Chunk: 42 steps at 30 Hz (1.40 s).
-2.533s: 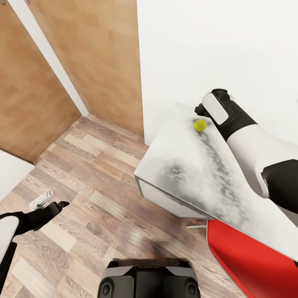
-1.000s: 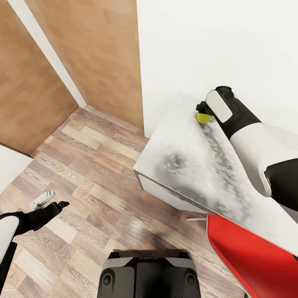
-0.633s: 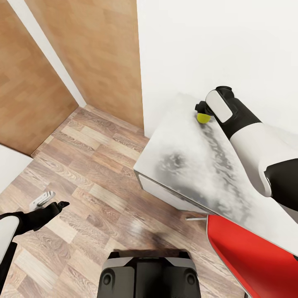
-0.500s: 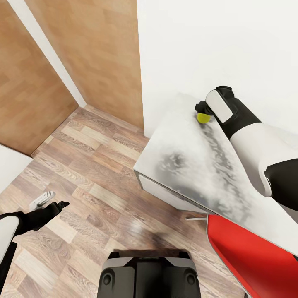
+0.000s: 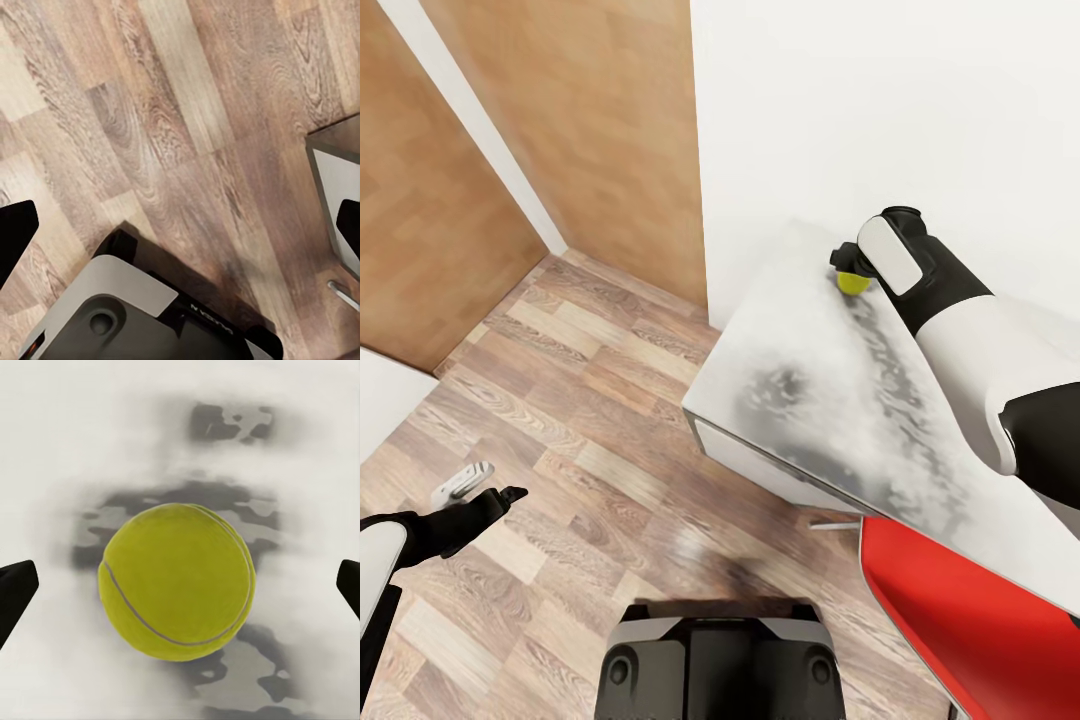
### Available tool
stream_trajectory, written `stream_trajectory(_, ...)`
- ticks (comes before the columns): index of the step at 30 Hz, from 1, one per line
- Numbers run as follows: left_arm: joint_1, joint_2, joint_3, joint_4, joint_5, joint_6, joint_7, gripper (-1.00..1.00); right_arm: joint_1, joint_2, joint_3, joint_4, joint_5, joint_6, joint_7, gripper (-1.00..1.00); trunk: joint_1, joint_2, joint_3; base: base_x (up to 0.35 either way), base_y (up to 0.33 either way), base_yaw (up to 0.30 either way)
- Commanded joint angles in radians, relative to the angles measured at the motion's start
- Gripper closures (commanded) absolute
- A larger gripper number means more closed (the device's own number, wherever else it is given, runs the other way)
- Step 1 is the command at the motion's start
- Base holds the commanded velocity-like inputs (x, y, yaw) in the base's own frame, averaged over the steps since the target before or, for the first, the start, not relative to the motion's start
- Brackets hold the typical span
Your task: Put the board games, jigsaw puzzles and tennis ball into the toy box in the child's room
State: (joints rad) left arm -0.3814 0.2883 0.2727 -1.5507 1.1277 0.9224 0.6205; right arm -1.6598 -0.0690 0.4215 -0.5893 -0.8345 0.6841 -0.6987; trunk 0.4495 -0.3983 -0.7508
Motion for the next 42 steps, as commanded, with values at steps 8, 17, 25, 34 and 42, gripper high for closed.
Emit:
stream_trajectory(8, -0.001, 0.0, 0.0, 0.0, 0.009, 0.003, 0.01, -1.0, -0.001, -0.002, 0.008, -0.002, -0.009, 0.002, -0.001, -1.0, 0.001, -0.002, -0.011, 0.0, 0.0, 0.0)
stream_trajectory(17, -0.001, 0.0, 0.0, 0.0, 0.009, 0.003, 0.01, -1.0, 0.0, 0.0, 0.009, -0.017, -0.008, 0.002, 0.0, -1.0, 0.001, -0.002, -0.015, 0.0, 0.0, 0.0)
stream_trajectory(25, -0.001, -0.001, 0.0, 0.0, 0.009, 0.003, 0.01, -1.0, -0.001, 0.0, 0.009, -0.022, -0.008, 0.002, 0.0, -1.0, 0.001, -0.002, -0.016, 0.0, 0.0, 0.0)
stream_trajectory(34, -0.001, -0.001, 0.0, 0.0, 0.009, 0.003, 0.01, -1.0, -0.001, 0.0, 0.01, -0.024, -0.008, 0.002, 0.001, -1.0, 0.001, -0.002, -0.026, 0.0, 0.0, 0.0)
stream_trajectory(42, -0.001, -0.001, 0.0, 0.0, 0.009, 0.003, 0.01, -1.0, -0.001, -0.002, 0.01, -0.024, -0.007, 0.002, 0.001, -1.0, 0.001, -0.002, -0.035, 0.0, 0.0, 0.0)
